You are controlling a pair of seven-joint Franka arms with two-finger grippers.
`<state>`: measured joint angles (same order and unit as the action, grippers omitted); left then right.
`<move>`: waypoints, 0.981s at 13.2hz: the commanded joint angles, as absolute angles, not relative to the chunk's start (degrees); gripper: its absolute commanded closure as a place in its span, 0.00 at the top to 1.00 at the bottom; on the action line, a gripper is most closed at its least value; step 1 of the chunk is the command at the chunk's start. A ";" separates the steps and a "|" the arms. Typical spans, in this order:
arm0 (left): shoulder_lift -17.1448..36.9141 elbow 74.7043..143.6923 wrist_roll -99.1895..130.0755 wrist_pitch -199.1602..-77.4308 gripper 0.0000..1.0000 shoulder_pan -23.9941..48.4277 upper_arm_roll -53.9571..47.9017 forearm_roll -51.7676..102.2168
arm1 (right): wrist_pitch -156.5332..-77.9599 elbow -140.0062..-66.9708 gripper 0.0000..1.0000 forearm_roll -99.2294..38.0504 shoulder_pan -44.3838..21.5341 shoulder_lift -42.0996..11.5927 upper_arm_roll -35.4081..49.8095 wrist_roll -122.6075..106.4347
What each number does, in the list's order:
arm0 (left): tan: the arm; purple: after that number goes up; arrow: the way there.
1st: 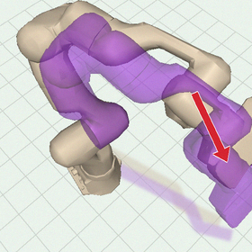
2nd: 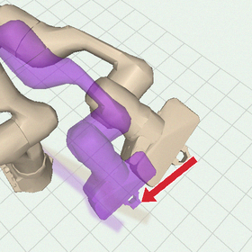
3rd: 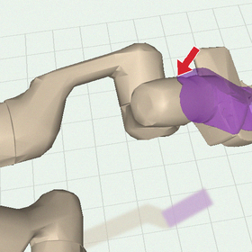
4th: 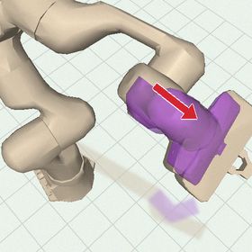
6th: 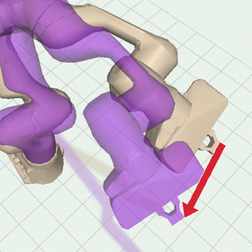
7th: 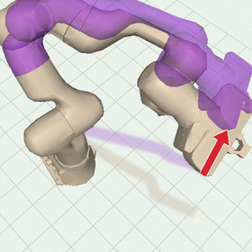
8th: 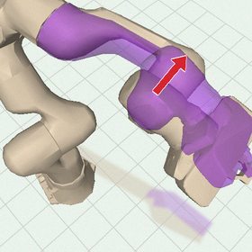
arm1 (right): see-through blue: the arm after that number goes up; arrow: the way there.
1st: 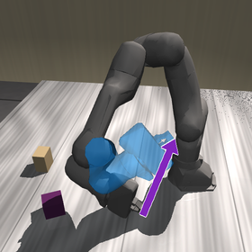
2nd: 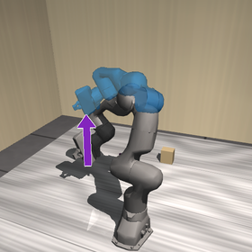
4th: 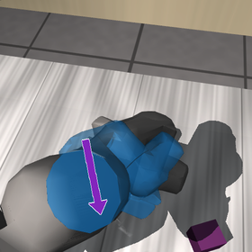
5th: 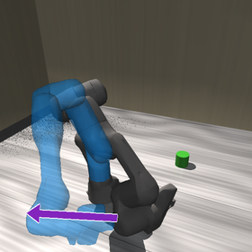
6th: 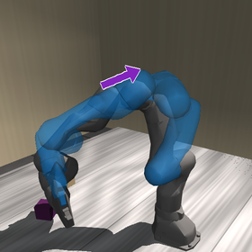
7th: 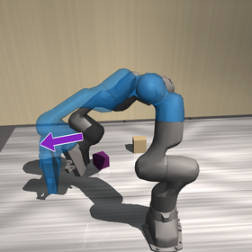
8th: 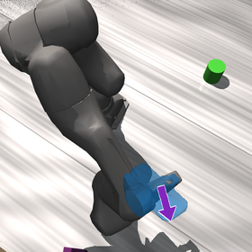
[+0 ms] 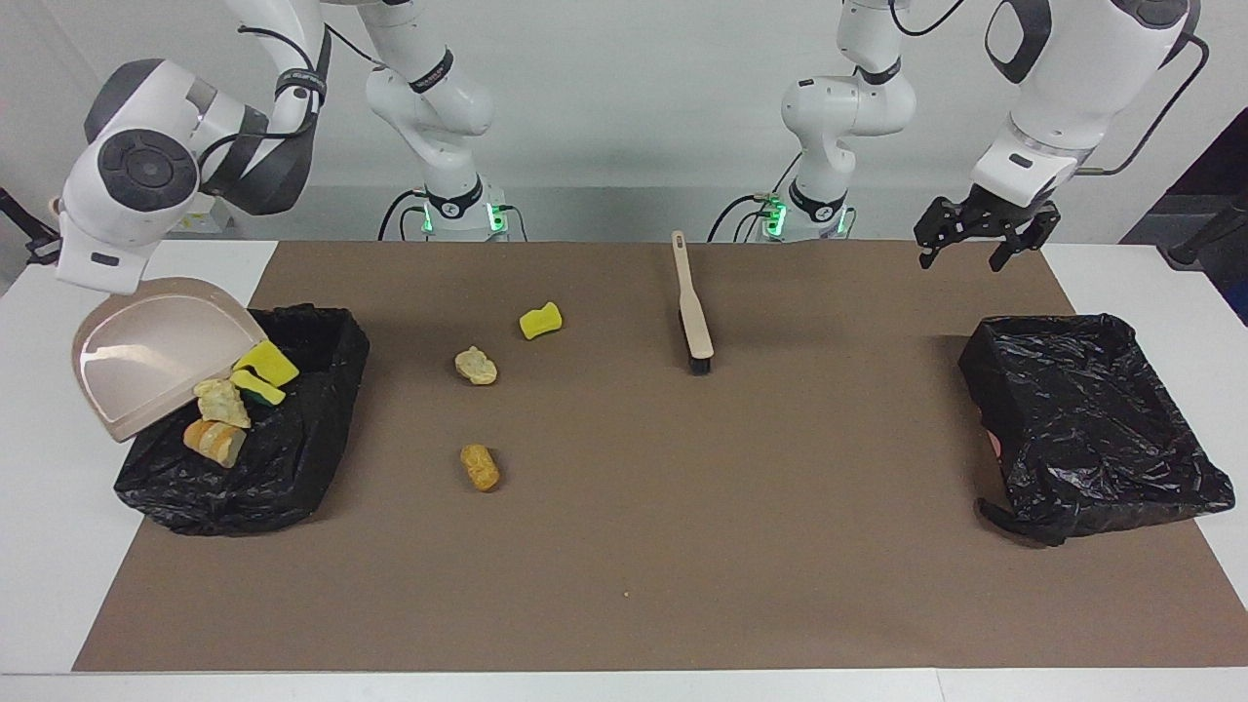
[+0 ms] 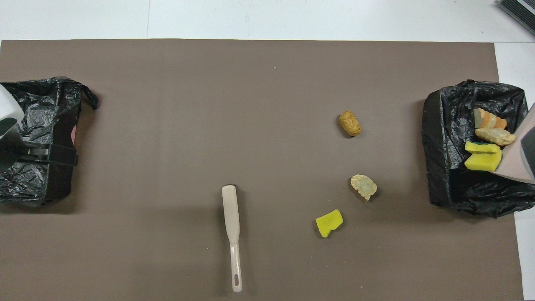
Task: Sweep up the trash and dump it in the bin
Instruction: 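Tilt the dustpan over the trash bag with the right gripper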
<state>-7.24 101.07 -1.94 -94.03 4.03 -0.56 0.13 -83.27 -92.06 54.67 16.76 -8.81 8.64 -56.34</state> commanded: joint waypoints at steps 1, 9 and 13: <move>-7.29 99.32 -1.85 -93.51 1.00 3.51 -0.70 0.35 | -81.21 -89.83 0.00 57.22 16.08 -9.58 8.88 -58.00; -7.38 99.32 -2.11 -93.16 1.00 3.16 -0.70 0.09 | -81.91 -85.17 0.00 47.22 17.57 -7.83 8.35 -57.66; -7.38 99.32 -2.02 -93.16 1.00 3.16 -0.70 0.09 | -85.93 -85.17 0.00 39.92 19.42 -7.47 8.35 -57.83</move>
